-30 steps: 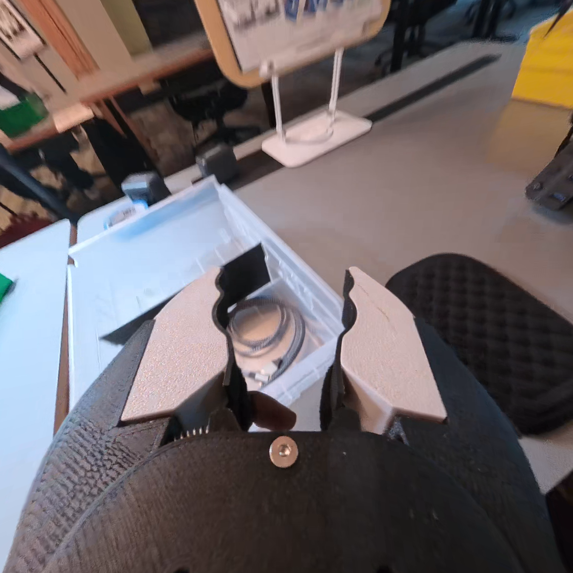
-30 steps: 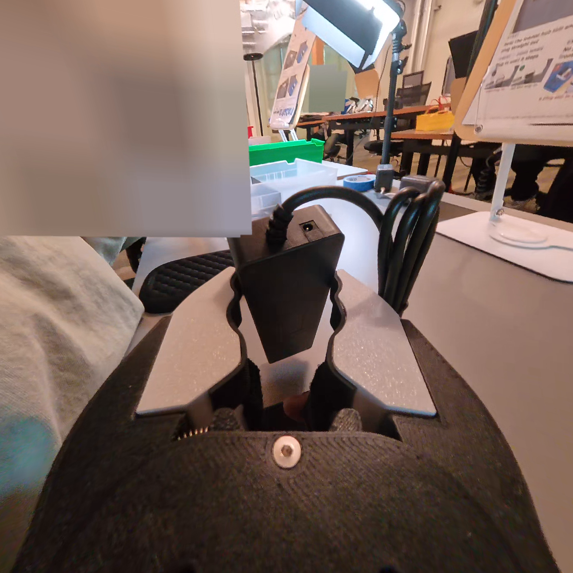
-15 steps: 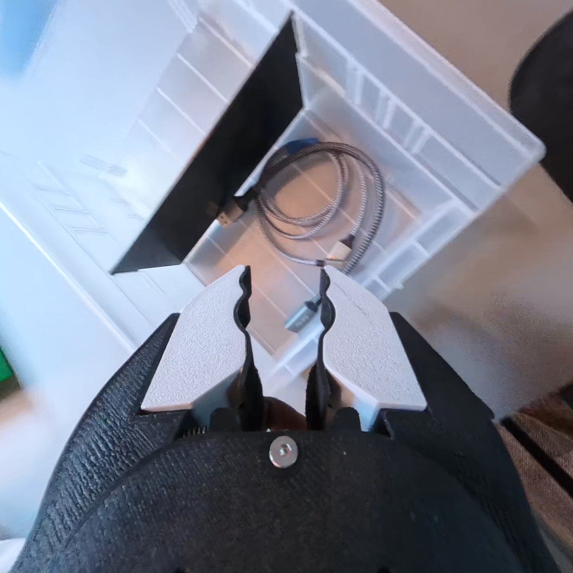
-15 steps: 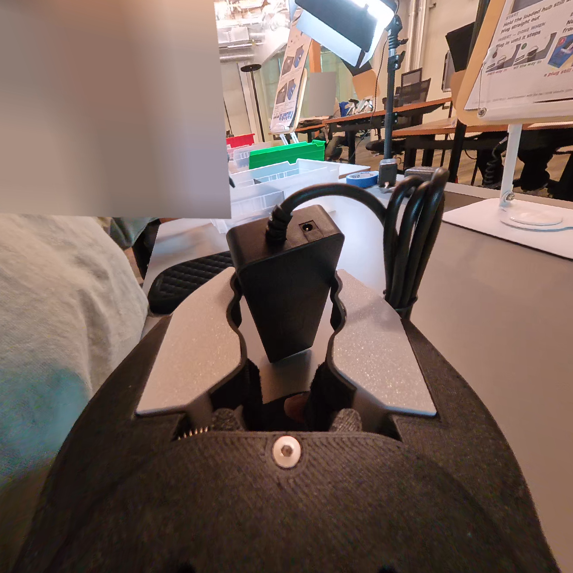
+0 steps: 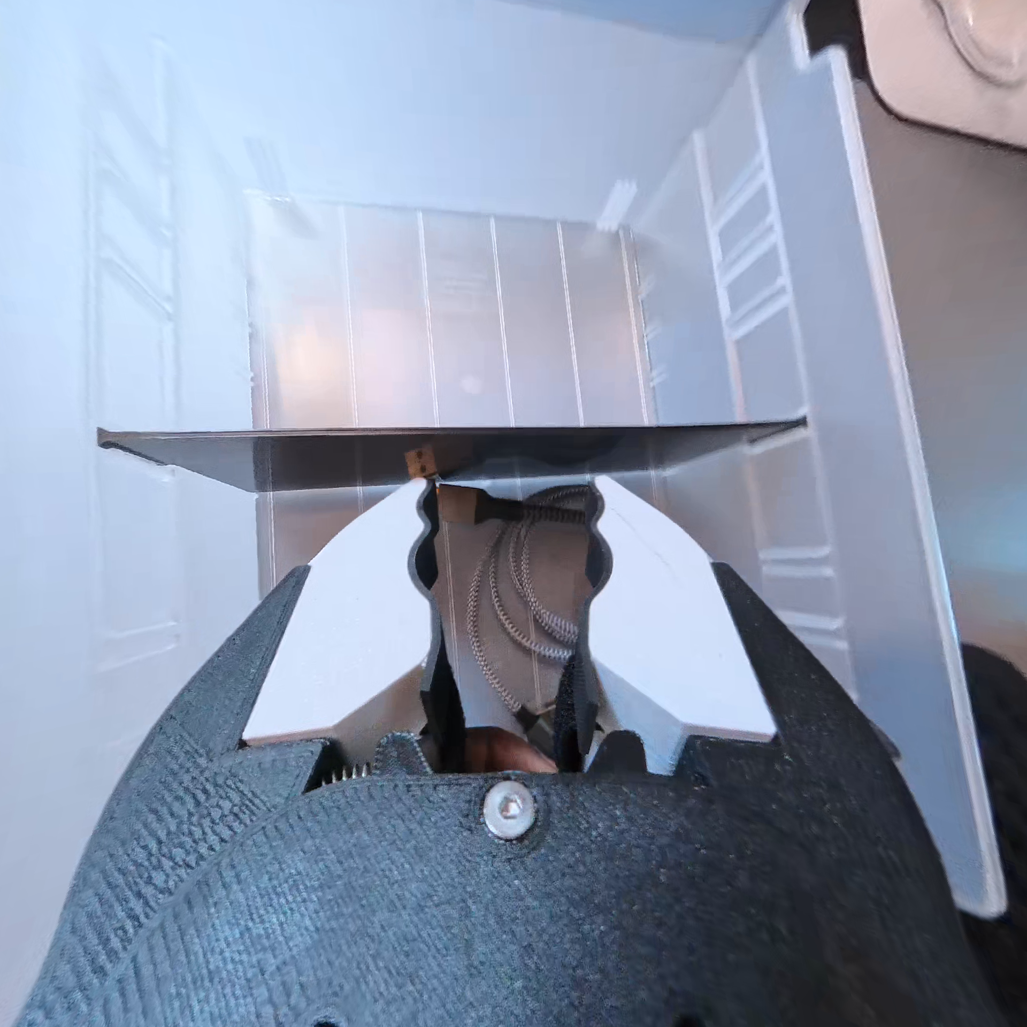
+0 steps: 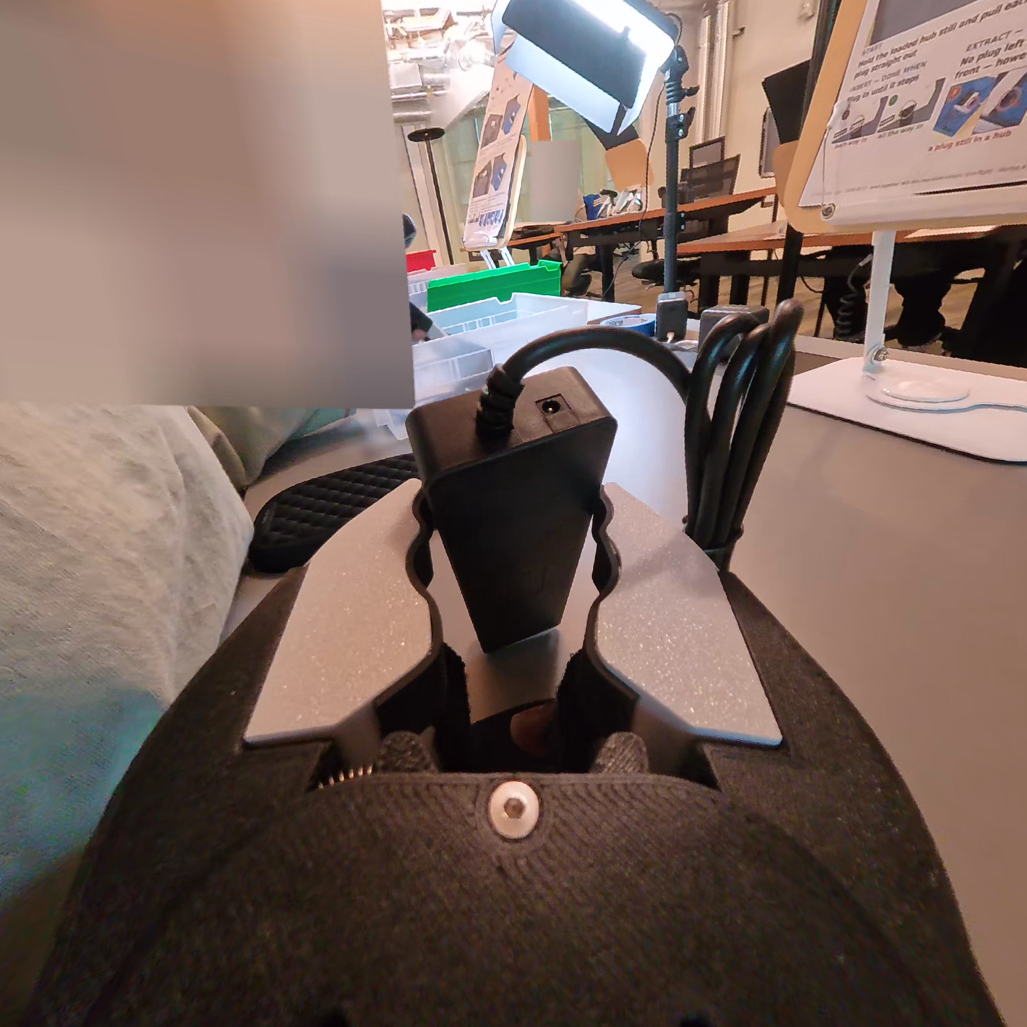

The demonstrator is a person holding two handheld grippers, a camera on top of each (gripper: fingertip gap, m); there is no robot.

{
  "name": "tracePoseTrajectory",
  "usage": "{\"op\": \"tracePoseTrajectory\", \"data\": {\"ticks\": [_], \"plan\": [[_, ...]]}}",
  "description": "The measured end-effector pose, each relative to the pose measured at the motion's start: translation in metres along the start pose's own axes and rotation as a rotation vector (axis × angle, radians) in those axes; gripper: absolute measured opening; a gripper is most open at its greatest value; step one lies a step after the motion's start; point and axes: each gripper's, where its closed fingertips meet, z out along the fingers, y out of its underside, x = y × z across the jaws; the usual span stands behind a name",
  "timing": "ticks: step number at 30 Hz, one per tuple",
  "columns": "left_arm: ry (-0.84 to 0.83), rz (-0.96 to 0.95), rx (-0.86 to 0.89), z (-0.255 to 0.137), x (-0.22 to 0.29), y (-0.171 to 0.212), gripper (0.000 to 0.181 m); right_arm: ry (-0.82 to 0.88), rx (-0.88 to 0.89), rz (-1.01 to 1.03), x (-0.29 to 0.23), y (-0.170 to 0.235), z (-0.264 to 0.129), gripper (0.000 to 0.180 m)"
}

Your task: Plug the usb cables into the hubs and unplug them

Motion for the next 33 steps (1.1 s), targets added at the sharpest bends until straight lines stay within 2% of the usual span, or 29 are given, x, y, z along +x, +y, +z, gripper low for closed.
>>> {"op": "tracePoseTrajectory", "data": {"ticks": [1,3,6,9,11,13,17,21,26,30,33], "plan": [[-0.048,-0.019,-0.005,0.001,-0.004,0.001,0.050,-0.002,-0.005,-0.001,0.001,0.000,0.000,0.056],[-0.136,-0.070,-0.051,0.006,-0.012,0.012,0.050,-0.001,-0.015,-0.010,0.003,-0.001,0.000,0.056],[-0.178,-0.153,-0.095,0.014,-0.014,0.028,0.050,0.003,-0.014,-0.019,0.005,-0.002,-0.002,0.056],[-0.186,-0.208,-0.044,0.013,-0.011,0.020,0.047,-0.008,0.006,-0.004,0.005,-0.001,-0.006,0.056],[-0.254,-0.198,-0.092,0.015,-0.016,0.025,0.045,-0.020,0.011,0.000,0.005,-0.002,-0.006,0.056],[-0.213,-0.218,-0.141,0.025,-0.010,0.030,0.043,-0.032,0.008,-0.003,0.003,-0.002,-0.005,0.056],[-0.242,-0.143,-0.228,0.029,-0.008,0.035,0.036,-0.039,0.008,-0.007,0.003,-0.002,-0.004,0.056],[-0.252,-0.060,-0.225,0.022,-0.007,0.037,0.028,-0.036,0.010,-0.010,0.003,-0.002,-0.005,0.056],[-0.154,0.021,-0.064,-0.008,0.010,0.019,0.024,-0.038,0.009,-0.020,0.002,-0.003,-0.003,0.056],[-0.089,0.144,0.177,-0.051,0.033,-0.007,0.012,-0.036,0.012,-0.033,0.002,-0.003,-0.003,0.056],[-0.091,0.288,0.369,-0.087,0.050,-0.024,0.010,-0.033,0.015,-0.039,0.001,-0.002,-0.003,0.056]]}}
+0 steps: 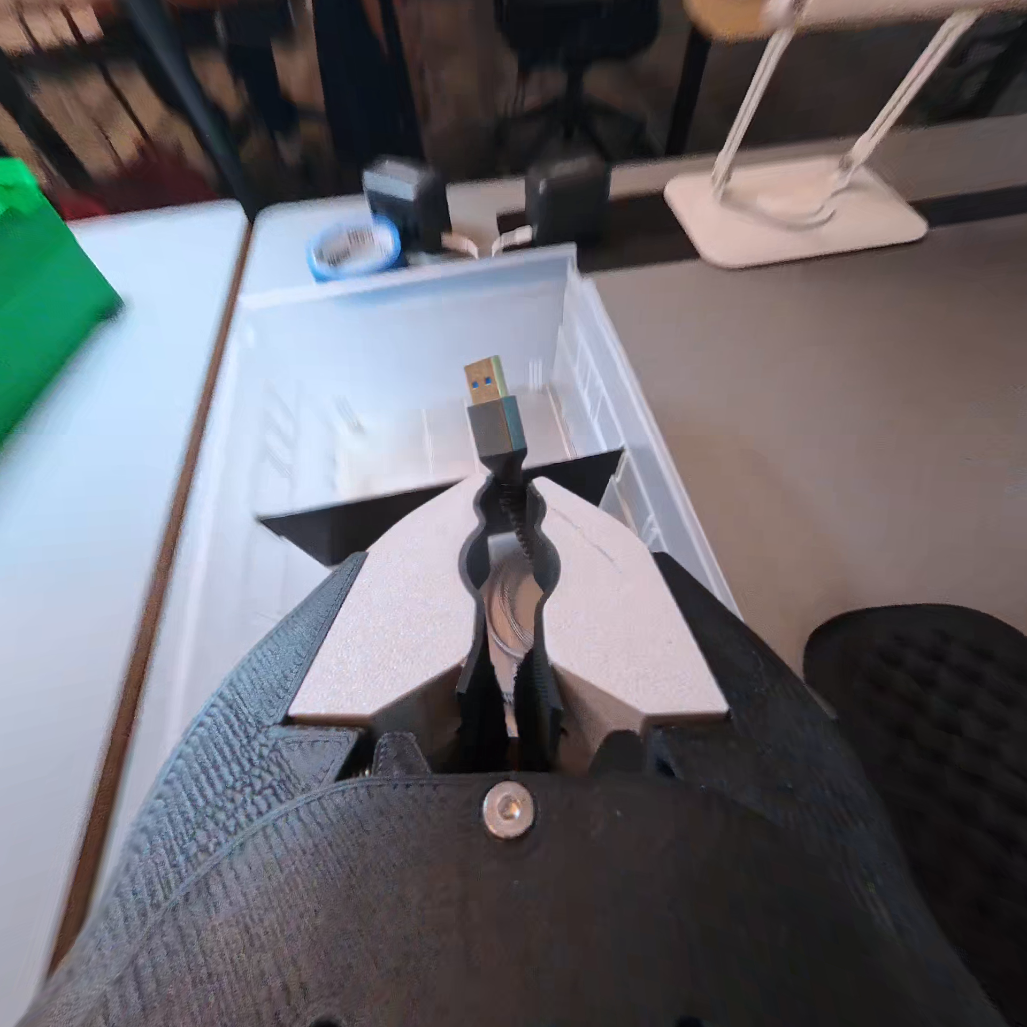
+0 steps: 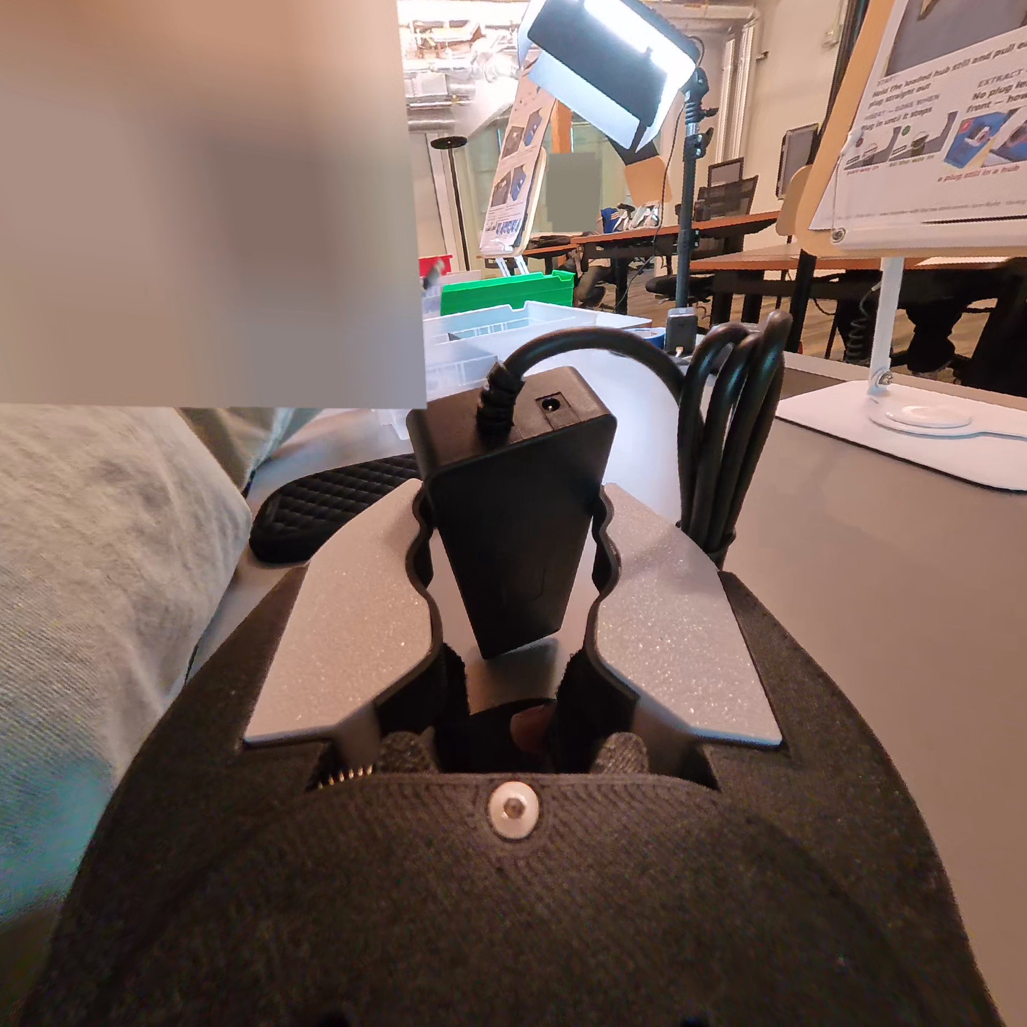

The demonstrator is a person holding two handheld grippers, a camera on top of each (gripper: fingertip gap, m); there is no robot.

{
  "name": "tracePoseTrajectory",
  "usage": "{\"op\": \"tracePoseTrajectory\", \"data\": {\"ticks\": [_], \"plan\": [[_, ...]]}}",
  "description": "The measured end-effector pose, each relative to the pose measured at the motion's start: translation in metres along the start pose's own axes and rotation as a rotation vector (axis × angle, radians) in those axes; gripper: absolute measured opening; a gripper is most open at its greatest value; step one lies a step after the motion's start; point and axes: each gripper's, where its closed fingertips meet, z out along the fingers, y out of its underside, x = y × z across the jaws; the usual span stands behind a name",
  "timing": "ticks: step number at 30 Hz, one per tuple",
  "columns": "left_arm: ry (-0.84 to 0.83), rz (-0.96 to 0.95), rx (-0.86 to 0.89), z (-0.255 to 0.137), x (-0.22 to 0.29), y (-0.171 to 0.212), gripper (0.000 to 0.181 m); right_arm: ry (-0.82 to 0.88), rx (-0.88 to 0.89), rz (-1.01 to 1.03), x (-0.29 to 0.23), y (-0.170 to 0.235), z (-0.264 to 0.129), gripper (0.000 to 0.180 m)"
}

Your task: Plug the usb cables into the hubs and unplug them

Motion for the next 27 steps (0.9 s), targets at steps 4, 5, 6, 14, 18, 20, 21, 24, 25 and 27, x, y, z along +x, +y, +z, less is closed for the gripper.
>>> {"op": "tracePoseTrajectory", "data": {"ticks": [4,5,6,14,18,20,21,24,25,27], "plan": [[-0.051,0.196,0.221,-0.036,0.008,-0.037,0.009,0.000,0.001,-0.011,-0.002,-0.001,0.002,0.056],[-0.066,0.256,0.277,-0.046,0.012,-0.046,0.009,0.000,0.002,-0.013,-0.003,-0.001,0.002,0.056],[-0.091,0.321,0.329,-0.055,0.015,-0.055,0.009,0.000,0.002,-0.016,-0.003,-0.001,0.002,0.056],[-0.178,0.663,0.652,-0.126,0.070,-0.116,0.009,0.011,0.029,-0.034,-0.006,-0.002,0.001,0.056],[-0.032,0.791,0.695,-0.129,0.131,-0.124,0.009,0.009,0.040,-0.038,-0.006,-0.004,0.000,0.056],[0.046,0.866,0.667,-0.119,0.164,-0.117,0.010,0.003,0.047,-0.044,-0.007,-0.005,-0.002,0.056],[0.085,0.905,0.648,-0.111,0.179,-0.110,0.009,0.001,0.049,-0.046,-0.008,-0.006,-0.003,0.056],[0.215,0.985,0.571,-0.081,0.221,-0.083,0.009,-0.007,0.036,-0.067,-0.011,-0.007,-0.005,0.056],[0.264,0.999,0.540,-0.071,0.234,-0.071,0.009,-0.009,0.028,-0.074,-0.013,-0.007,-0.007,0.056],[0.319,1.065,0.459,-0.054,0.252,-0.046,0.009,-0.009,0.010,-0.087,-0.014,-0.008,-0.008,0.056]]}}
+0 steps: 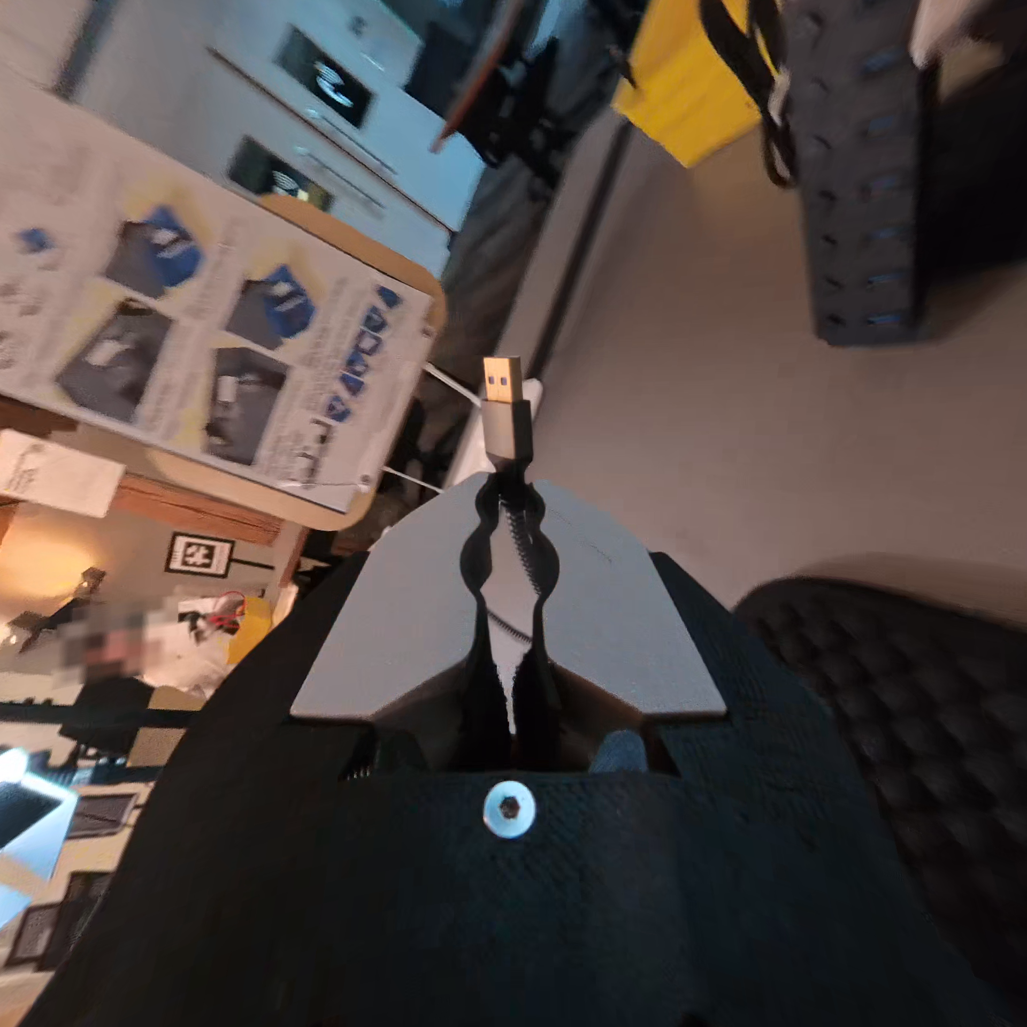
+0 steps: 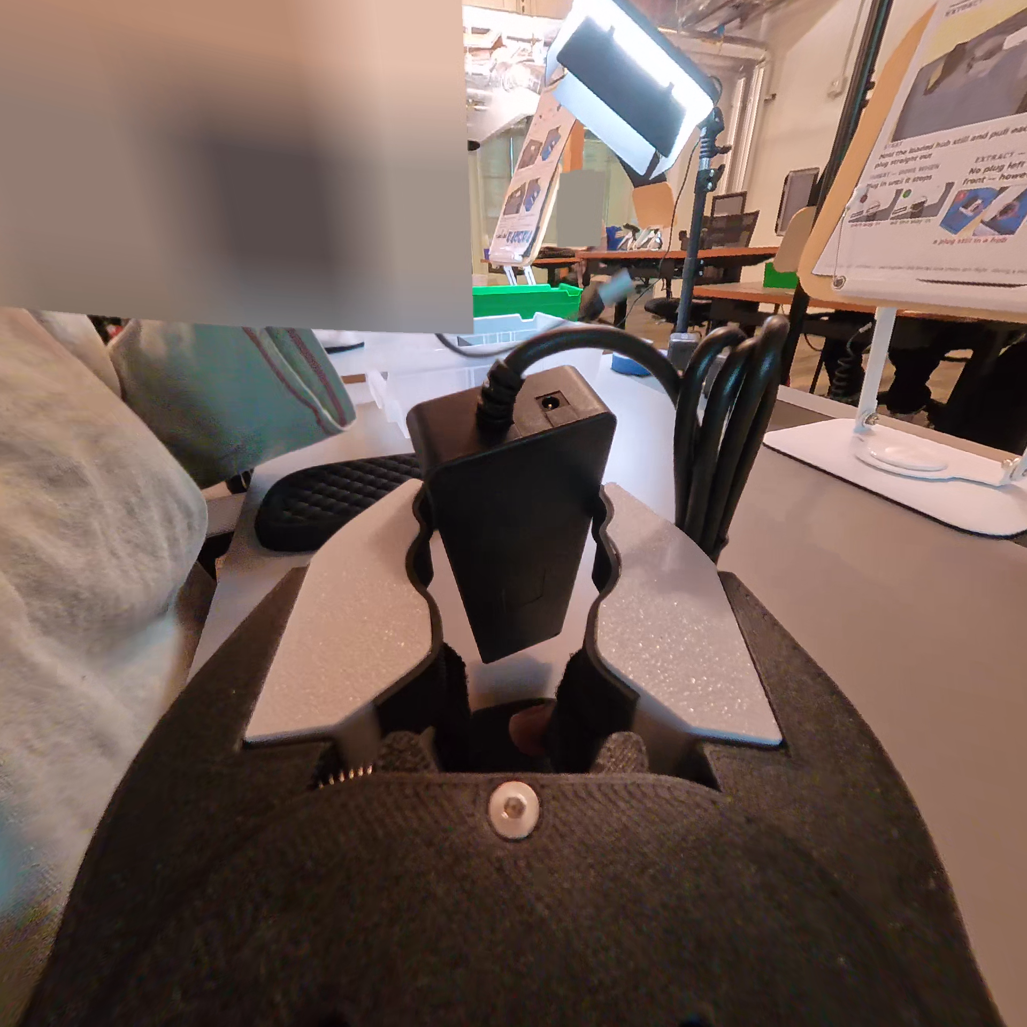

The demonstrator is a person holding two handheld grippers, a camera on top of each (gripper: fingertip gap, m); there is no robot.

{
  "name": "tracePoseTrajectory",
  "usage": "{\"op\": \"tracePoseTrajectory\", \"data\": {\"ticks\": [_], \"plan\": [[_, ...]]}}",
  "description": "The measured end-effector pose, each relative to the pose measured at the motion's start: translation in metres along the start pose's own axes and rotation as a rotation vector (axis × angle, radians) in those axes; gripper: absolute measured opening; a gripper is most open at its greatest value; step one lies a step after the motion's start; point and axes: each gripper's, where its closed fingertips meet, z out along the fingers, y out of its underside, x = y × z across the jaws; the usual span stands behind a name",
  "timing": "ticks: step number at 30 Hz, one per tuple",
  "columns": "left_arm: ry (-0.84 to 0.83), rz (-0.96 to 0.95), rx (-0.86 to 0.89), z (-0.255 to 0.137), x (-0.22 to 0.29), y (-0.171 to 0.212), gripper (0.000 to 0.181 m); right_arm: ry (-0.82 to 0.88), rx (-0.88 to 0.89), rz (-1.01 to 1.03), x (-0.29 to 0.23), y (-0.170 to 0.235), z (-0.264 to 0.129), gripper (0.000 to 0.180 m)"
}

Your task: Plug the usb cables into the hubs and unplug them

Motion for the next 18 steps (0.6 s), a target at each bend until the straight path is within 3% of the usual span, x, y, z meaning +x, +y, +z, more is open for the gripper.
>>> {"op": "tracePoseTrajectory", "data": {"ticks": [4,8,13,18], "plan": [[0.094,0.206,-0.227,0.011,0.037,0.034,0.010,-0.007,-0.016,-0.018,-0.001,-0.004,-0.003,0.056],[0.254,0.293,-0.377,-0.002,0.070,0.066,0.009,-0.016,-0.040,-0.031,-0.003,-0.004,-0.004,0.056],[0.426,0.282,-0.505,-0.019,0.113,0.097,0.009,-0.030,-0.066,-0.042,-0.006,-0.001,-0.002,0.056],[0.450,0.156,-0.474,-0.021,0.127,0.099,0.009,-0.033,-0.076,-0.038,-0.007,0.001,0.001,0.056]]}}
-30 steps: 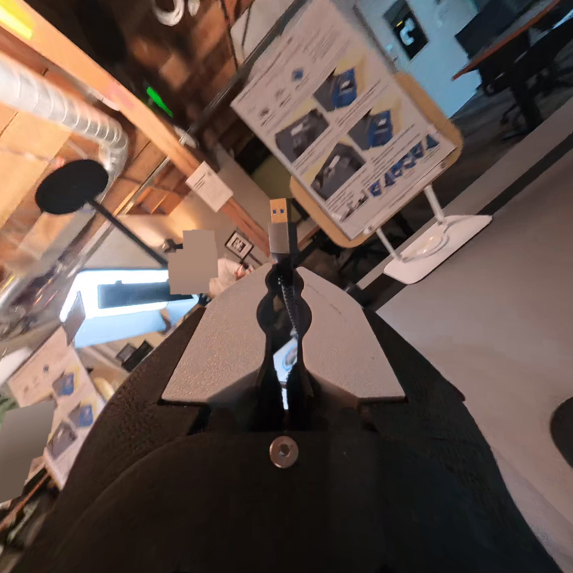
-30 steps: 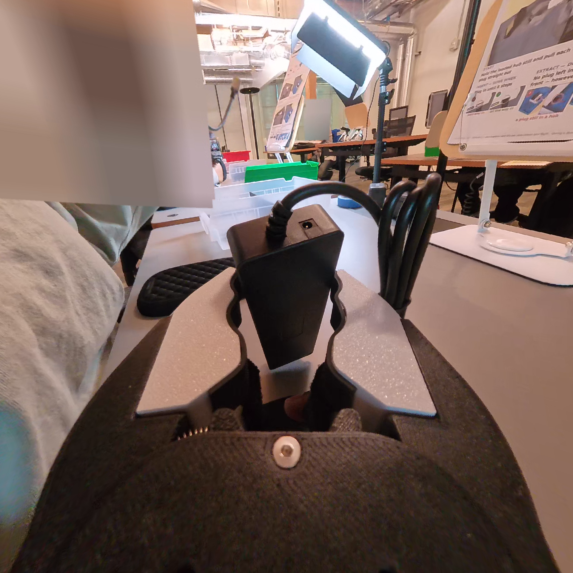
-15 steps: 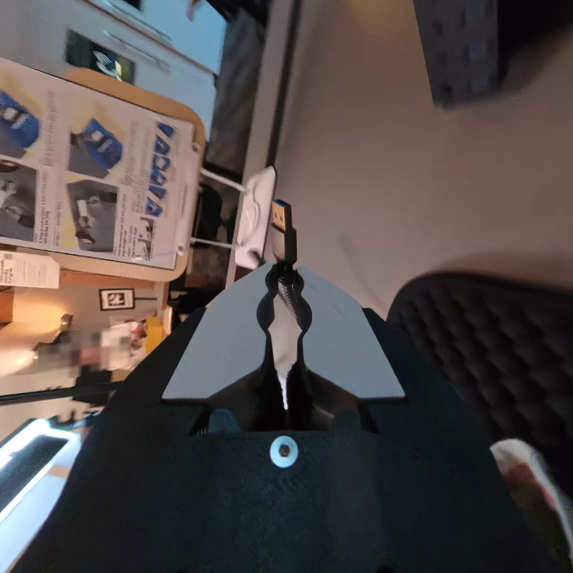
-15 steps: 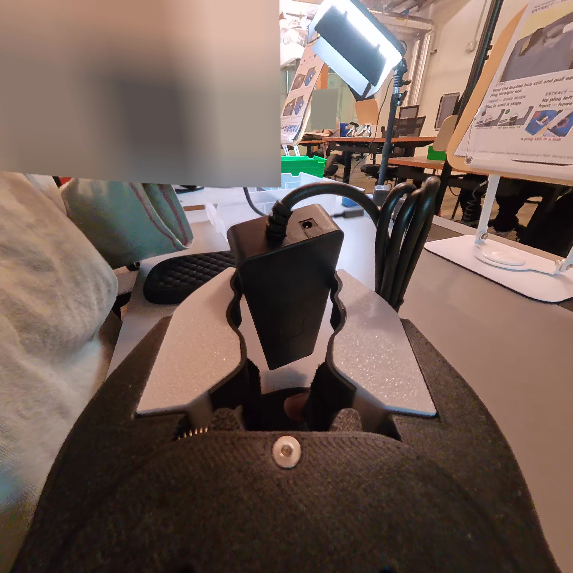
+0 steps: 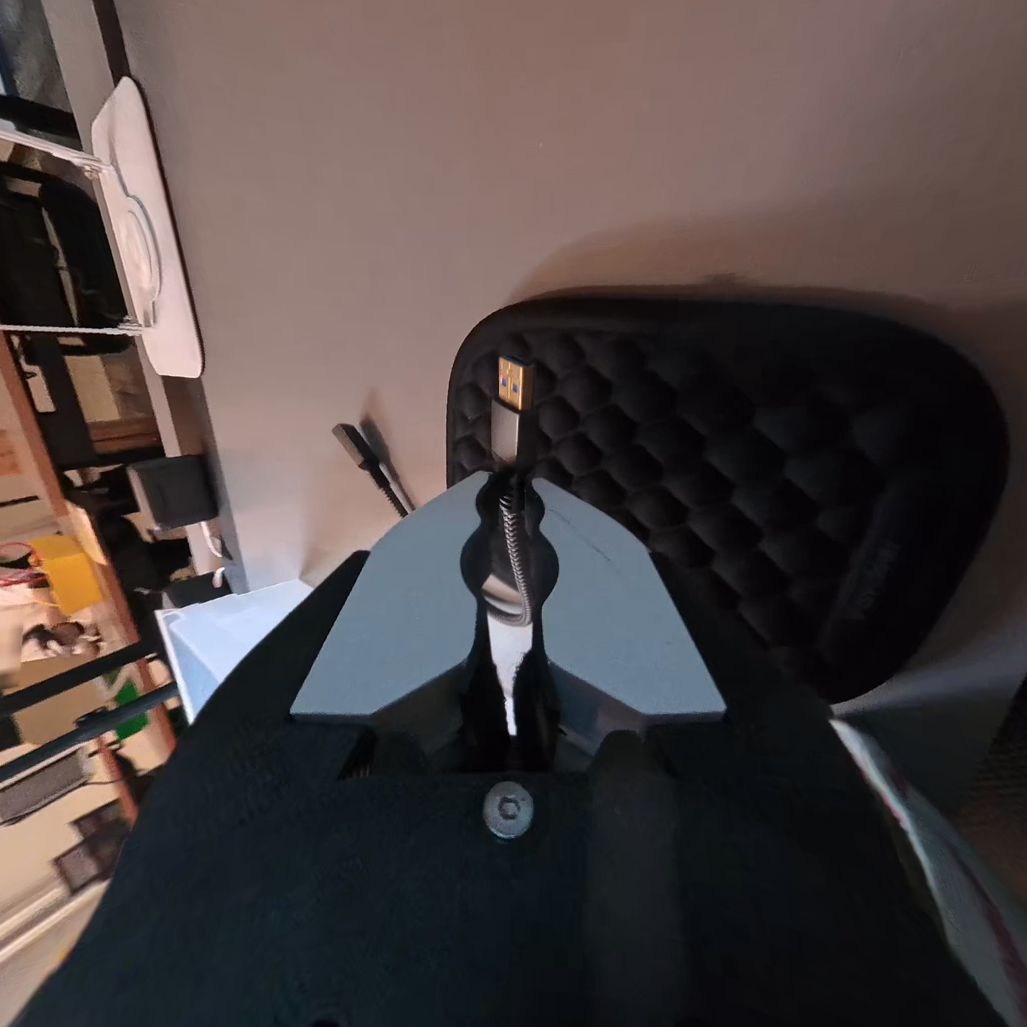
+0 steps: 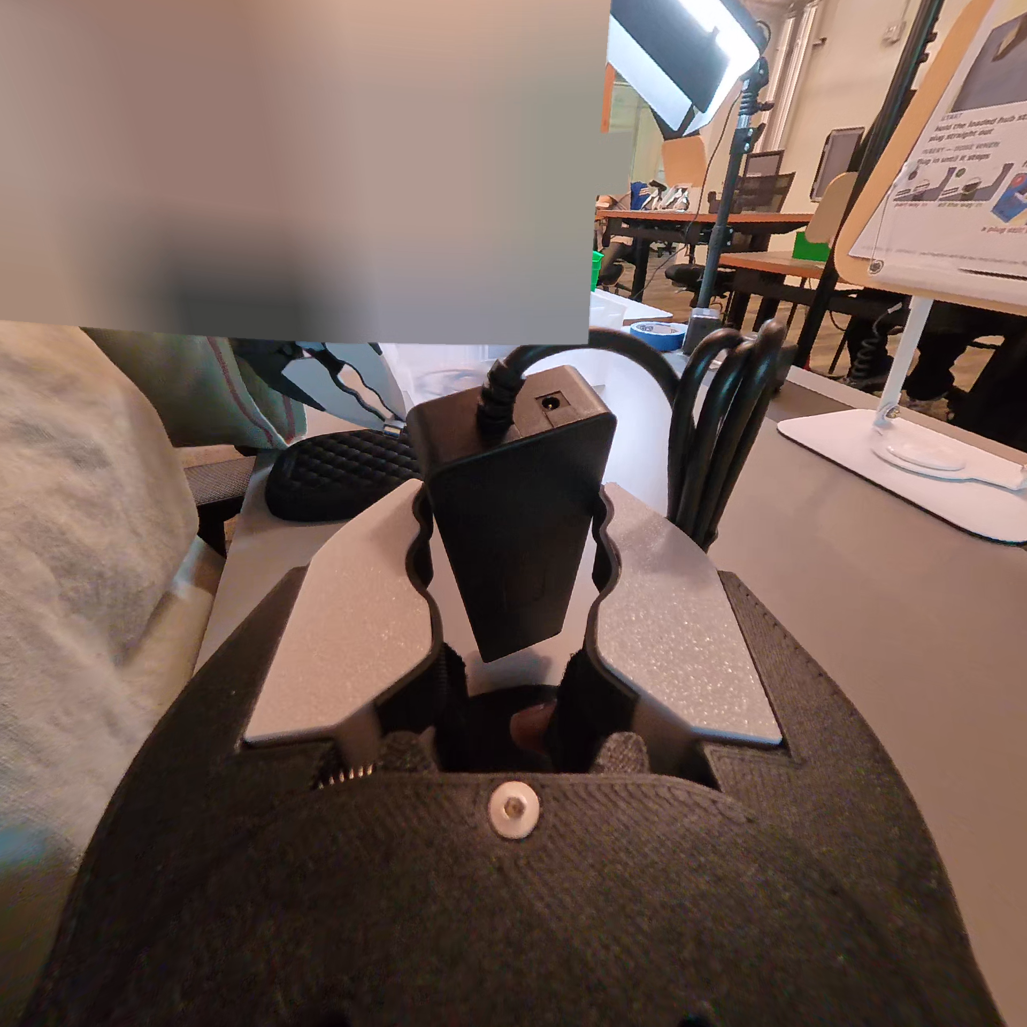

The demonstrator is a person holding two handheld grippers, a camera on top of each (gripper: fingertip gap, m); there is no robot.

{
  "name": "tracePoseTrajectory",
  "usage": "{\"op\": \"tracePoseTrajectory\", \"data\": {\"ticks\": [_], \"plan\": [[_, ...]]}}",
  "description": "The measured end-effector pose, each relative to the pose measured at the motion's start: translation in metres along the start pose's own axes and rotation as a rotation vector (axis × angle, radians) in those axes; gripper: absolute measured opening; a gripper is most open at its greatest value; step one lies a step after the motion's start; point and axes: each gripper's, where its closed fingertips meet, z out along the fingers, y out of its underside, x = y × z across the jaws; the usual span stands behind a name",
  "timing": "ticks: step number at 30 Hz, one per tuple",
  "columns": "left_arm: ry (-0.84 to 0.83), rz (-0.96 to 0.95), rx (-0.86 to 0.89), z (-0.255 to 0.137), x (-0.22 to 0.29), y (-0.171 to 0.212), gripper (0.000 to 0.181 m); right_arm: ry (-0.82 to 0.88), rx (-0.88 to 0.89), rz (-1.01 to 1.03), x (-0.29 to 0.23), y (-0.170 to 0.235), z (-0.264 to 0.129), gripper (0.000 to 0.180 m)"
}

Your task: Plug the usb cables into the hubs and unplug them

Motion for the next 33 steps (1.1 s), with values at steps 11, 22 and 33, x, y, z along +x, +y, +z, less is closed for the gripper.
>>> {"op": "tracePoseTrajectory", "data": {"ticks": [11,22,33], "plan": [[0.176,-0.197,0.084,-0.088,-0.038,0.029,0.009,0.003,0.020,-0.014,-0.002,-0.002,0.000,0.056],[0.981,-0.110,0.132,-0.217,-0.038,0.030,0.009,-0.029,0.086,-0.026,-0.007,-0.006,0.000,0.056],[1.412,0.079,-0.134,-0.042,0.003,0.034,0.009,-0.018,0.070,-0.014,-0.003,-0.006,0.000,0.057]]}}
